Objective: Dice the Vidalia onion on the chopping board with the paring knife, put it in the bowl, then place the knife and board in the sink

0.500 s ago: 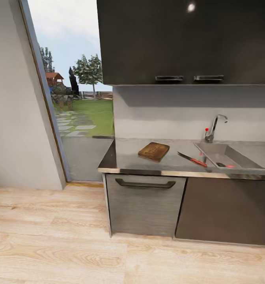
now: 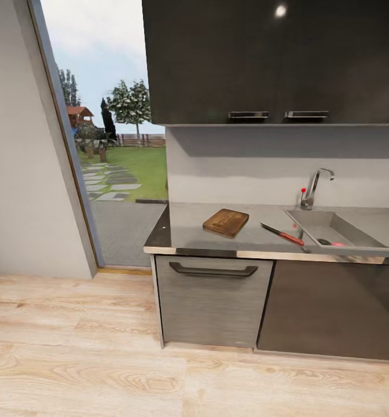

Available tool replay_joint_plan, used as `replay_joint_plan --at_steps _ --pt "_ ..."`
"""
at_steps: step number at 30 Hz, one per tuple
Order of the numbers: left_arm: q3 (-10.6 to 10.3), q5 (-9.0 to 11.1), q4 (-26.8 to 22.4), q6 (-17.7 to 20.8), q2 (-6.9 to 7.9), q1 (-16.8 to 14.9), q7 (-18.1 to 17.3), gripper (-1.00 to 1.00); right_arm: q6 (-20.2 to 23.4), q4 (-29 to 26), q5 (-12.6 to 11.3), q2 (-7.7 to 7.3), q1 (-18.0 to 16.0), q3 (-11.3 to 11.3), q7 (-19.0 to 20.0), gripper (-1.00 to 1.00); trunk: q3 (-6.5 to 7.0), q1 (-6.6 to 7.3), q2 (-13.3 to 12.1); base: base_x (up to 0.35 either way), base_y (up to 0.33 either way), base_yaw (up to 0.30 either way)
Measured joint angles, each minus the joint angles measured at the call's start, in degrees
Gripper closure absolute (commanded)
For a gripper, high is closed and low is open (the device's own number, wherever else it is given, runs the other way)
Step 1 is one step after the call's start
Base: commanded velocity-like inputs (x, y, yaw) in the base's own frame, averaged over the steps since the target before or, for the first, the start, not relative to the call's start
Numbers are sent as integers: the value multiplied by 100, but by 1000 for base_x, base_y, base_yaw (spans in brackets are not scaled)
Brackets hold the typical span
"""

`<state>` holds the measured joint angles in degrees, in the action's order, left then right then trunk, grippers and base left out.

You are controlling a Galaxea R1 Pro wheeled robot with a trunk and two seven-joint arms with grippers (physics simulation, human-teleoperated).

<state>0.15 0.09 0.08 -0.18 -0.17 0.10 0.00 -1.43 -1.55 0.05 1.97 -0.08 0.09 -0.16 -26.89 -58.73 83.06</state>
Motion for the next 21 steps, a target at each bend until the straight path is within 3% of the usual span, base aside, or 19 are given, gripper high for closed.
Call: replay_joint_plan --at_steps 21 --pt "6 -1 -34 -5 6 -1 0 -100 -668 3 -13 21 -1 2 -2 -100 0 0 0 0 0 0"
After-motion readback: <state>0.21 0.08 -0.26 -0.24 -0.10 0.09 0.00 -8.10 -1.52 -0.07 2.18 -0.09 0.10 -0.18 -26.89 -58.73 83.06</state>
